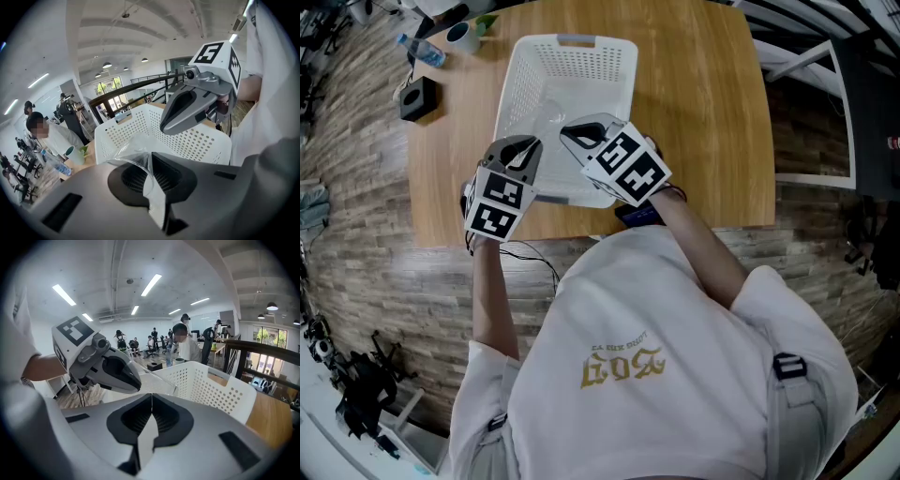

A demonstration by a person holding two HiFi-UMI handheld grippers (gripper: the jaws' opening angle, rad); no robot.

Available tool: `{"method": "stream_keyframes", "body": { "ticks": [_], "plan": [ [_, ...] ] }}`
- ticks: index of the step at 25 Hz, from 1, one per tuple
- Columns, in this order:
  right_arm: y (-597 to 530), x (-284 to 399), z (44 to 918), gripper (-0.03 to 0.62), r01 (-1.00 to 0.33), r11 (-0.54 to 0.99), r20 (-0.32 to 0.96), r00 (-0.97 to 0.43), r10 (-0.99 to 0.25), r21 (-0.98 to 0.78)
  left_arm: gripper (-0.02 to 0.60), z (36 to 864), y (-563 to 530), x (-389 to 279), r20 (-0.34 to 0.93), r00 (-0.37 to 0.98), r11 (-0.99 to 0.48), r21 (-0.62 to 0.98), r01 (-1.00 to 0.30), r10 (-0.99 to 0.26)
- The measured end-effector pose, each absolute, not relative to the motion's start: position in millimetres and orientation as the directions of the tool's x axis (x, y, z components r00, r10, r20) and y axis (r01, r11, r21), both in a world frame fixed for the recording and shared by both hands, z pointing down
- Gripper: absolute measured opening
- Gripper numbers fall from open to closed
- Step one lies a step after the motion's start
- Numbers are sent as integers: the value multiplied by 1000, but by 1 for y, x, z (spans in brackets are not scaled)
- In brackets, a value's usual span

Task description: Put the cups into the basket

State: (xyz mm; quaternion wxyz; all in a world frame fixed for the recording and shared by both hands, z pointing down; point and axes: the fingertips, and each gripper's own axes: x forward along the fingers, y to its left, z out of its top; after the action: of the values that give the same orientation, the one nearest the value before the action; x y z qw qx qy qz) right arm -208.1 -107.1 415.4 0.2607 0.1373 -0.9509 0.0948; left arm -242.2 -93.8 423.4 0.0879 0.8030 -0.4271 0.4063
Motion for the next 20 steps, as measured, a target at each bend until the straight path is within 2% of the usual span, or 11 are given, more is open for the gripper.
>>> {"method": "stream_keyframes", "body": {
  "ticks": [8,16,20],
  "plan": [
    [-108,-213,418,11,-305,944,546,-815,-192,-123,25,439,-98,-237,793,293,-681,-198,-705,-534],
    [-115,-214,413,11,-324,939,518,-826,-223,-112,25,451,-100,-227,835,292,-734,-180,-655,-466],
    [-120,-216,408,11,-328,932,465,-856,-225,-154,25,457,-98,-225,856,284,-757,-173,-630,-431]
  ]
}}
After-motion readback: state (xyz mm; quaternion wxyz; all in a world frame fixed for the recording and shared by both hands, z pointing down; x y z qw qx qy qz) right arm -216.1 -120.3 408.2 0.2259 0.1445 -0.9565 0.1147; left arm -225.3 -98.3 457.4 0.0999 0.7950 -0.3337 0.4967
